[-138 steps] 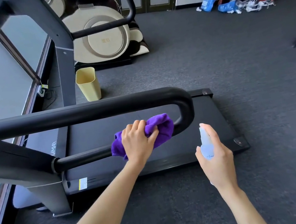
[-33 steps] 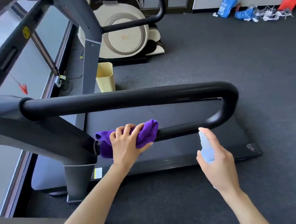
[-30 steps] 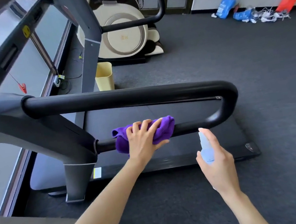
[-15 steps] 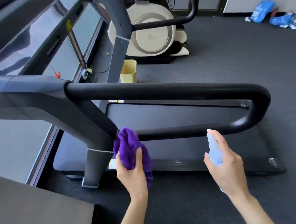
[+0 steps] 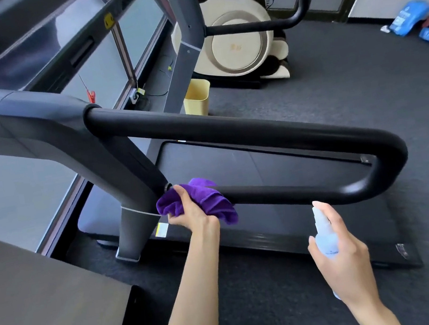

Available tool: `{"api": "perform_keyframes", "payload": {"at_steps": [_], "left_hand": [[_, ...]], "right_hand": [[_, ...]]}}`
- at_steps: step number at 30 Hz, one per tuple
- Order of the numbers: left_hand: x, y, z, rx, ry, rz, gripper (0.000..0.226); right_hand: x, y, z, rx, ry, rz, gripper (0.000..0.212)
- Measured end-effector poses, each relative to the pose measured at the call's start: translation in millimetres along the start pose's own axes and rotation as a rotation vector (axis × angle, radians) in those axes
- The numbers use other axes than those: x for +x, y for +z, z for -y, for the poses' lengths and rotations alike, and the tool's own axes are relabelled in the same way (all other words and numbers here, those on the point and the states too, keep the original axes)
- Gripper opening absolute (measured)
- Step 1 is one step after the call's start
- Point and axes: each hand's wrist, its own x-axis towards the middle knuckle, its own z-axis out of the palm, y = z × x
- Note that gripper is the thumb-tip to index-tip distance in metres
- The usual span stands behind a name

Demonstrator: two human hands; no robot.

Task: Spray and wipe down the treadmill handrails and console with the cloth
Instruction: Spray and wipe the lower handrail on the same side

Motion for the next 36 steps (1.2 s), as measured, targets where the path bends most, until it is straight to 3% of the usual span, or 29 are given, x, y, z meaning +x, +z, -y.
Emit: {"api": "perform_keyframes", "payload": {"at_steps": [5, 10, 17, 21, 27, 36], "left_hand": [[10.2, 5.4, 17.5, 0.057, -0.015, -0.068, 0.102], [11.7, 5.5, 27.5, 0.050, -0.010, 0.022, 0.056], [-18.1, 1.1, 53.0, 0.172, -0.108, 0.100, 0.046], [4.2, -3.4, 14.5, 0.151, -0.063, 0.028, 0.041], [10.4, 4.4, -0.7, 0.199, -0.013, -0.060, 0.074], [-46.7, 14.8, 83.2, 0.197, -0.068, 0.081, 0.039]], "right_hand": [[-5.3, -7.9, -15.1, -0.016, 0.048, 0.021, 0.083], [-8.3, -13.9, -21.8, -0.009, 0.070, 0.013, 0.086], [-10.0, -11.1, -22.6, -0.013, 0.059, 0.053, 0.087], [-1.0, -9.7, -21.4, 0.023, 0.038, 0.048, 0.085], [8.4, -11.5, -22.7, 0.049, -0.021, 0.026, 0.081], [0.7, -23.2, -43.9, 0.052, 0.018, -0.055, 0.082]]}}
